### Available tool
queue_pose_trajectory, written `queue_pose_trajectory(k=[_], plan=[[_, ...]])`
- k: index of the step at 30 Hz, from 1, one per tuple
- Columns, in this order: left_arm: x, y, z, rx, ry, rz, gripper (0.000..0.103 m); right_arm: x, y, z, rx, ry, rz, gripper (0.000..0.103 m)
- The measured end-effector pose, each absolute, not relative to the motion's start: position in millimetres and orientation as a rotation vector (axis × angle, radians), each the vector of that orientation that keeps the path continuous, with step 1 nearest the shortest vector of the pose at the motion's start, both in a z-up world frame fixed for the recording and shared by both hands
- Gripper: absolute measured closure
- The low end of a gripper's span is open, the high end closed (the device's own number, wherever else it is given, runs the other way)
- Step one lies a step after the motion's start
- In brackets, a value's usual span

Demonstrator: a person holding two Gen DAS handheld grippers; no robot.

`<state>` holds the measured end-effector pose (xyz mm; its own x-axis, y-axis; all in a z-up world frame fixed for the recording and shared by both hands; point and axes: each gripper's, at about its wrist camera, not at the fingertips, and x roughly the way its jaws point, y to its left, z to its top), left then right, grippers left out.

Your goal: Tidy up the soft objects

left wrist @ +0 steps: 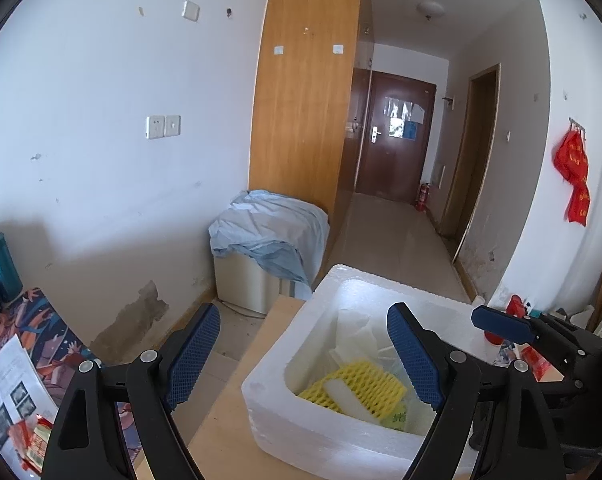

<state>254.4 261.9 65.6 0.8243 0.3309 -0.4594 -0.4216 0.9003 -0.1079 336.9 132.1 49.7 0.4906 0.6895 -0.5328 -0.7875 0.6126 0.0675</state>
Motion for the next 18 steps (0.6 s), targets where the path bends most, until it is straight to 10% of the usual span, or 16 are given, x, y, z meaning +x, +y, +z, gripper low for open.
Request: queue_pose_trajectory(k=[4,18], plan=[[253.1,260.4,68.3,-0.214,0.444,0.396,0.017,335.6,128.6,52.7,-0.181,0.535,0.896,0.003],[240.6,246.3,79.0,-0.182,0.401,0.392,0.001,328.9,124.6,55.2,-0.210,0.518,0.856,0.000]])
